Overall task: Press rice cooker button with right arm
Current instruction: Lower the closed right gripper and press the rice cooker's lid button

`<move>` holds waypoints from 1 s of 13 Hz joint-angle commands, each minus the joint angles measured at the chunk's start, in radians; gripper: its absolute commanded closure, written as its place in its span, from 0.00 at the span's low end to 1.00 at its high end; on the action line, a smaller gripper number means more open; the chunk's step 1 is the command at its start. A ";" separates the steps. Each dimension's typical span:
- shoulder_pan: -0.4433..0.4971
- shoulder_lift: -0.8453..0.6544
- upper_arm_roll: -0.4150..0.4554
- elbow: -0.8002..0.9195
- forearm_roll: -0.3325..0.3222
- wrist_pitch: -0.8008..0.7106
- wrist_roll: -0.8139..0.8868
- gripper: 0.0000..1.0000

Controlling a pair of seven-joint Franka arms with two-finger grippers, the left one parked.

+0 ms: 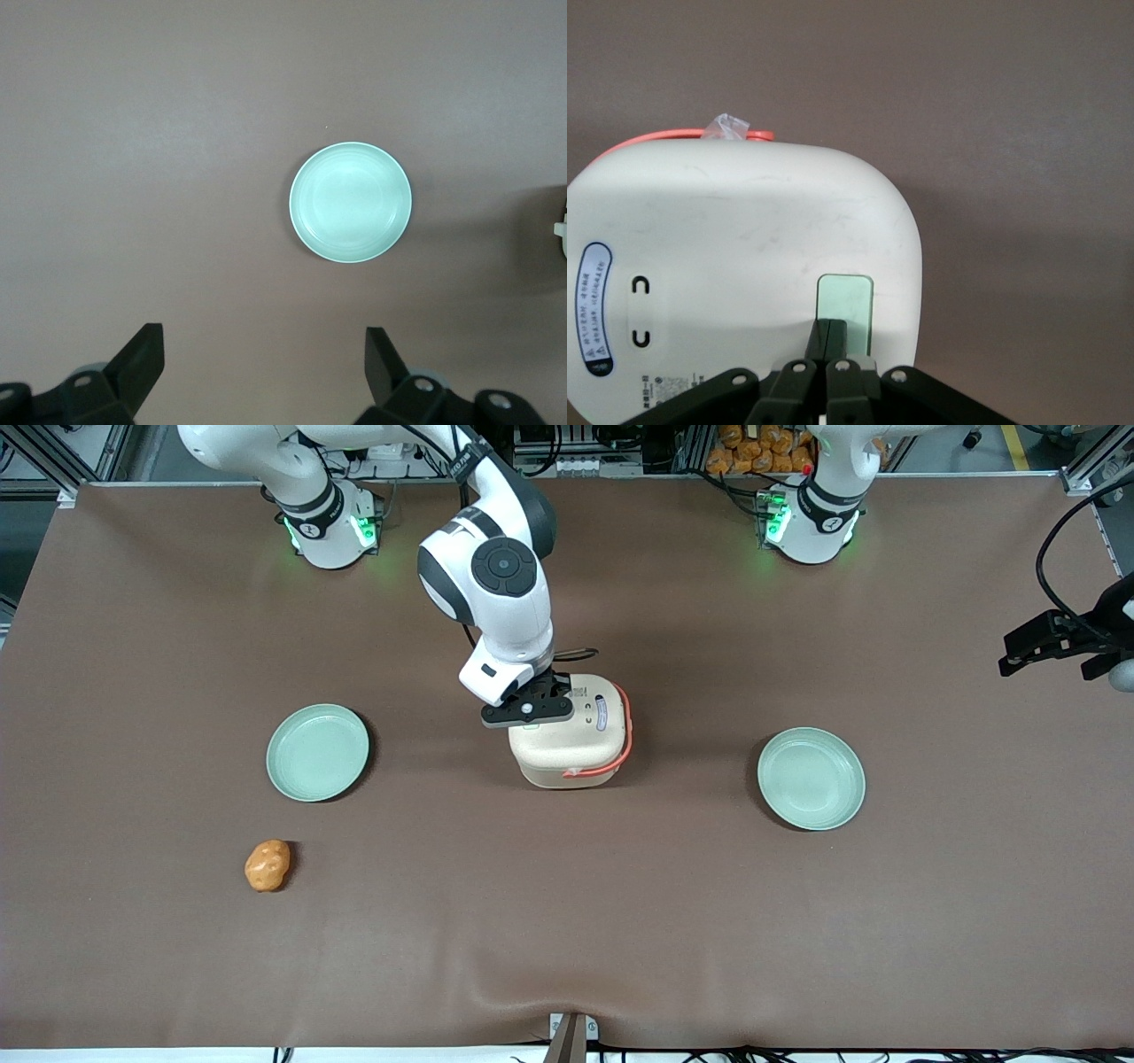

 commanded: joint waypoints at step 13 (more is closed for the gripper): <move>-0.005 0.068 -0.017 0.014 -0.014 0.000 0.022 1.00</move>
